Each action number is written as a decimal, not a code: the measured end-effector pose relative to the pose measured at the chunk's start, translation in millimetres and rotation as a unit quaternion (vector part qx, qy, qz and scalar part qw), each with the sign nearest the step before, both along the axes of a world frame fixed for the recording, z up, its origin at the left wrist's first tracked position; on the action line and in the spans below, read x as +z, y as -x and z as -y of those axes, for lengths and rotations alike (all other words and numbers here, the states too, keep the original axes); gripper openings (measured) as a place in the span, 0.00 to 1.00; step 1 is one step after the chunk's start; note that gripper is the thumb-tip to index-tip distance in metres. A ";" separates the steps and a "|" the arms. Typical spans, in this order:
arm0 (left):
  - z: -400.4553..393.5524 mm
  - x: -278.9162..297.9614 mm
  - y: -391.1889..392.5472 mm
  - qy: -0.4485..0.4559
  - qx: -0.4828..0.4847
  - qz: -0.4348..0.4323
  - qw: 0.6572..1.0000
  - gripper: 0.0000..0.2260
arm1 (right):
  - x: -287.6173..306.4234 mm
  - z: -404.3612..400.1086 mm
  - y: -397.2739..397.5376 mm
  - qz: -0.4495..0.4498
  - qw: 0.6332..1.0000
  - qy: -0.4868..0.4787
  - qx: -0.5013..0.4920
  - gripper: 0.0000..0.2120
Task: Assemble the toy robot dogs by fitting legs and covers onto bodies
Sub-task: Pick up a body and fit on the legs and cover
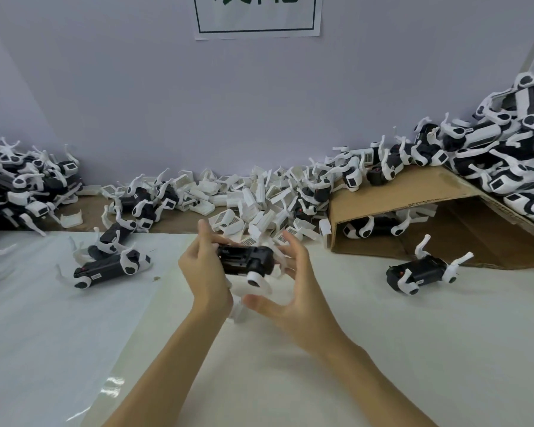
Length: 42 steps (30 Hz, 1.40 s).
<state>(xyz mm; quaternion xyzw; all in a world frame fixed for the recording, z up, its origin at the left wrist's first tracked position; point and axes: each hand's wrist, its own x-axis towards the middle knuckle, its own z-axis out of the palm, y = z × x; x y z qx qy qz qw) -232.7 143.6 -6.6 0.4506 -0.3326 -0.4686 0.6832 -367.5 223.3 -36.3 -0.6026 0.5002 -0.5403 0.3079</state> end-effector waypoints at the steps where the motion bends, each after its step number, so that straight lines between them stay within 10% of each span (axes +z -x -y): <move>1: 3.3 2.5 -3.7 -0.005 0.021 -0.025 0.999 0.26 | -2.9 0.2 -4.1 -0.002 1.000 -0.023 -0.008 0.54; 12: 27.9 5.1 -38.7 -0.042 0.103 -0.099 0.989 0.25 | -13.9 2.6 -26.0 -0.316 0.945 -0.079 -0.032 0.33; 19: 24.9 5.9 -35.9 -0.011 0.094 -0.047 0.994 0.25 | 0.3 7.1 6.3 -0.039 0.993 -0.070 -0.085 0.14; 27: 9.2 0.4 -11.3 0.066 0.014 0.055 0.996 0.24 | 19.2 11.4 46.9 0.247 0.955 -0.086 -0.140 0.17; 42: -30.7 -8.7 30.0 0.105 -0.152 0.193 0.964 0.23 | 21.2 10.0 59.1 0.198 0.971 -0.029 -0.129 0.11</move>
